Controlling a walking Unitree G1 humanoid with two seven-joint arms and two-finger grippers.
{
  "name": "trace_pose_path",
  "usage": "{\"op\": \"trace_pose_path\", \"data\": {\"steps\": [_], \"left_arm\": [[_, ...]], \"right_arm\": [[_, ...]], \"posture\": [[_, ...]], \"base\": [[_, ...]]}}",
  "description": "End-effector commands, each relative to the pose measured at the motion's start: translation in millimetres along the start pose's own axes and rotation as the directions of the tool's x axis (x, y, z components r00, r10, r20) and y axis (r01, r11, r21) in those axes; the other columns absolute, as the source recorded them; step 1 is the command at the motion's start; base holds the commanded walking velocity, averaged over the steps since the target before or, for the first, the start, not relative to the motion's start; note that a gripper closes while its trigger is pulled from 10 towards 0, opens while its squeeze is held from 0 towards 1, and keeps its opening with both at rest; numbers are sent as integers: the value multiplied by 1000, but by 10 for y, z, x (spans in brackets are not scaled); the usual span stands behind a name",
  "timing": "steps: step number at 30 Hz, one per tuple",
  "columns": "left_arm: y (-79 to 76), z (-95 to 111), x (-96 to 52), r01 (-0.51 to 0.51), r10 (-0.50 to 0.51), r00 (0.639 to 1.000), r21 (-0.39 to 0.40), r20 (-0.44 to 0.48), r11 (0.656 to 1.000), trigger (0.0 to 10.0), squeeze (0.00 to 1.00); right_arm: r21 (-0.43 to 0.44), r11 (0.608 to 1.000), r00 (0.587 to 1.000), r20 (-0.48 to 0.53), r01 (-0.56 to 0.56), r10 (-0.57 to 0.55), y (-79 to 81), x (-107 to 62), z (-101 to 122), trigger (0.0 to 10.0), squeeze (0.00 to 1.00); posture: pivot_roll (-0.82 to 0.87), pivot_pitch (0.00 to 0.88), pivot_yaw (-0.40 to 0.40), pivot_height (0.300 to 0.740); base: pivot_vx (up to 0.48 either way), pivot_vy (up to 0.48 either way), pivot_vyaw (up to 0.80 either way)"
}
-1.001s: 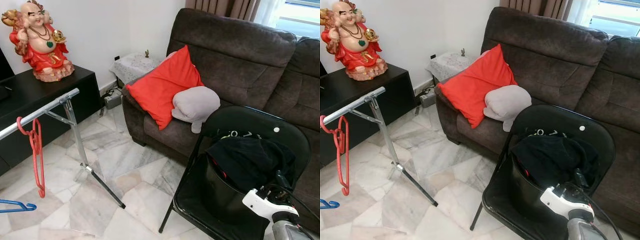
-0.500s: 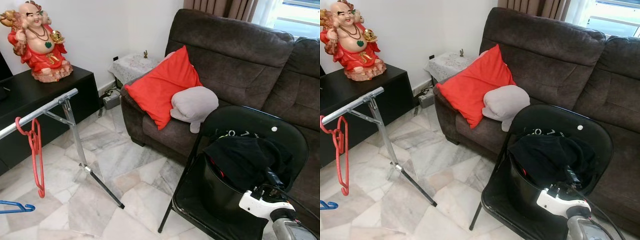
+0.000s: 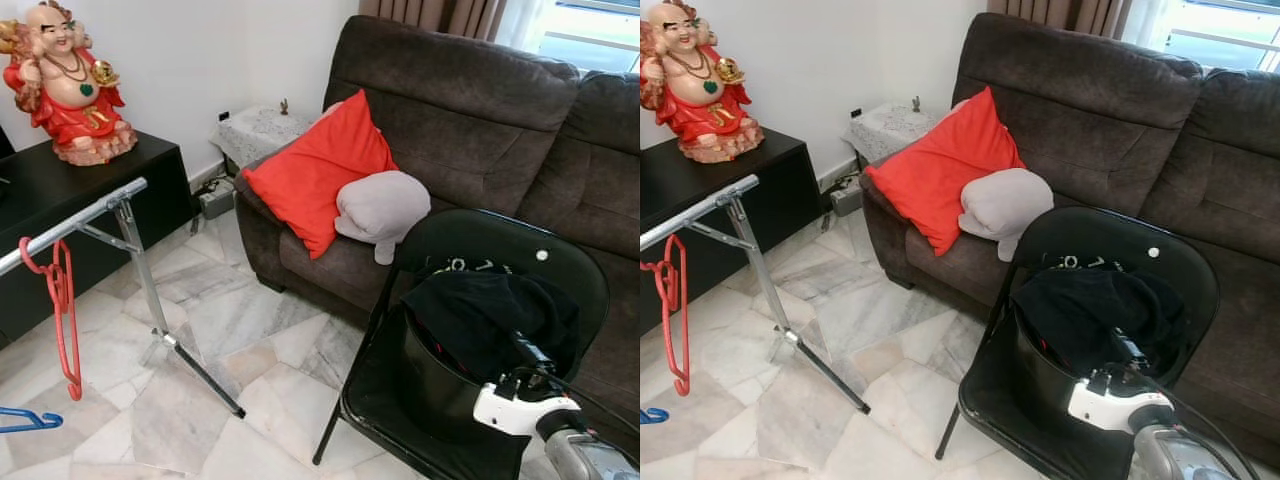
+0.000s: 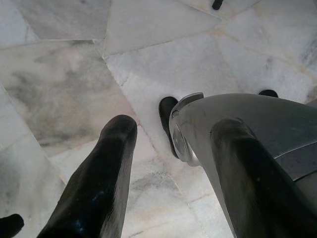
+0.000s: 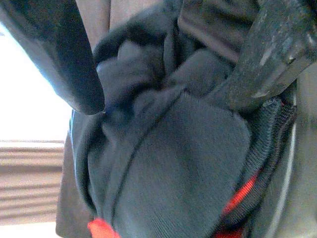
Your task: Hang hanger
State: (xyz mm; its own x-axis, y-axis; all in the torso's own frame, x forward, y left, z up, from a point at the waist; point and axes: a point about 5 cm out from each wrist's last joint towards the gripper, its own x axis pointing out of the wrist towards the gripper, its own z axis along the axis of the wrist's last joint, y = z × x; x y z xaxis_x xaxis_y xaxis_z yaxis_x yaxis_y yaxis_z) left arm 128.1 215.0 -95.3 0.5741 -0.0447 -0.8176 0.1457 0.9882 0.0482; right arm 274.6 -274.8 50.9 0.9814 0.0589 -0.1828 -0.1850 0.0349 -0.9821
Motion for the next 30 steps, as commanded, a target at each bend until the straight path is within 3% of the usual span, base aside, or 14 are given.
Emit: {"op": "trace_pose_path", "data": {"steps": [1,11,18,30], "left_arm": [[-29,-73,-11,6,-6,999,9,-38,1000,10000,0],[-13,-69,-11,4,-3,999,14,-41,1000,10000,0],[90,-57,-34,-4,4,1000,14,-29,1000,10000,0],[32,-11,-8,9,-9,1000,20,-12,1000,10000,0]], "right_arm": [[-2,1000,999,42,-4,4,-10,18,64,10000,0],[5,995,993,59,101,-101,-178,61,83,10000,0],[39,971,970,60,234,-236,-287,57,177,10000,0],[142,971,982,-34,191,-188,-61,-30,257,10000,0]], "posture": [[92,53,-9,740],[90,47,-7,740],[93,37,-7,740],[94,30,-6,740]], "base": [[0,0,0],[0,0,0],[0,0,0],[0,0,0]]}}
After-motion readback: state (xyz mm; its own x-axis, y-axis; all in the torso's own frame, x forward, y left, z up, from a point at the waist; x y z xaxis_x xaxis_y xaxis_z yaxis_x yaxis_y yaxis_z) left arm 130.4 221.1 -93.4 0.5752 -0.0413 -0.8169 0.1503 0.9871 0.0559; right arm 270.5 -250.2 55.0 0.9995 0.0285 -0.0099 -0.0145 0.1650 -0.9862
